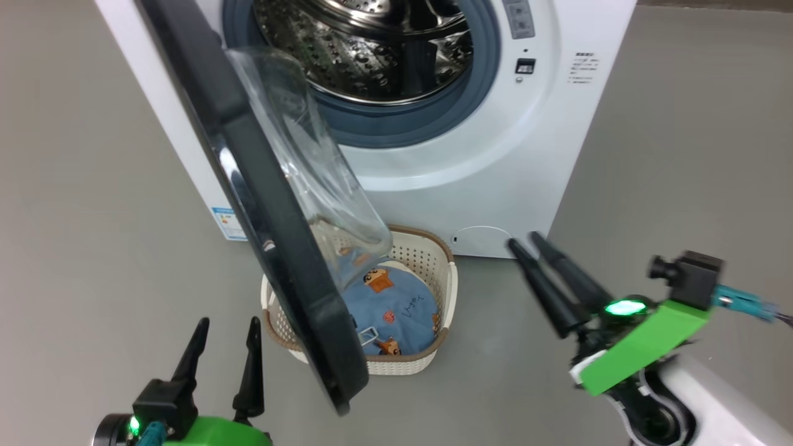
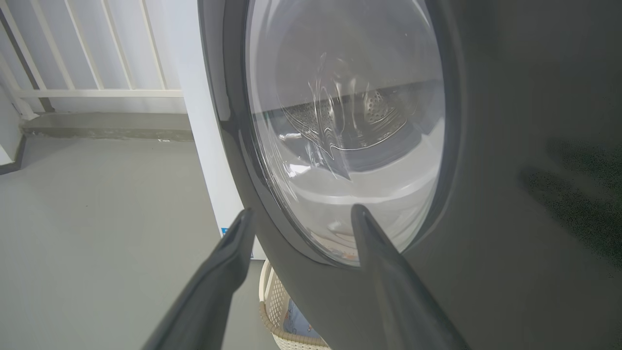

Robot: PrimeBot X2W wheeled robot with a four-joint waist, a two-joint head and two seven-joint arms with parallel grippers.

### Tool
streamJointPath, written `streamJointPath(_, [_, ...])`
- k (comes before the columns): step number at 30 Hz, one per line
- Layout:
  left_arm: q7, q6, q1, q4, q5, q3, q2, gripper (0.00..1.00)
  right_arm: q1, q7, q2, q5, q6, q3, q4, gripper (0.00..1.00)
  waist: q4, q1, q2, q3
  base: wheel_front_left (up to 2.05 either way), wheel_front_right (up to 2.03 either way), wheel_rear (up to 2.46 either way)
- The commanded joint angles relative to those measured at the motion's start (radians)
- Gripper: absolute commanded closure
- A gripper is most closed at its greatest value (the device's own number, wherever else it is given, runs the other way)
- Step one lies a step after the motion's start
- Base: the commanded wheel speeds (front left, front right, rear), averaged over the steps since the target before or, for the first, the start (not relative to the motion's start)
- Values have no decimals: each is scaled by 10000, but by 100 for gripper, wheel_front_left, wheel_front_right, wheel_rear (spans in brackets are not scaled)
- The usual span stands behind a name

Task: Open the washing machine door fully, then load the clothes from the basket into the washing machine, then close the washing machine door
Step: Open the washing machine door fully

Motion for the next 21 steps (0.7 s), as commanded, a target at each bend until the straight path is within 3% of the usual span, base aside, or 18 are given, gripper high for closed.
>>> streamJointPath(1, [-65, -67, -28, -242, 107, 404, 131, 0, 378, -113, -2, -544, 19, -518, -148, 0, -166, 0, -1, -120, 0, 0, 0])
streamJointPath(8, [-65, -184, 128, -220, 166, 629, 131, 0, 1934, -121, 448, -2964, 19, -2893, -292, 0, -434, 0, -1, -347, 0, 0, 0])
streamJointPath(21, [-65, -259, 410, -195, 208, 924, 131, 0, 3875, -123, 1434, -5888, 19, -5087, -572, 0, -714, 0, -1, -747, 0, 0, 0])
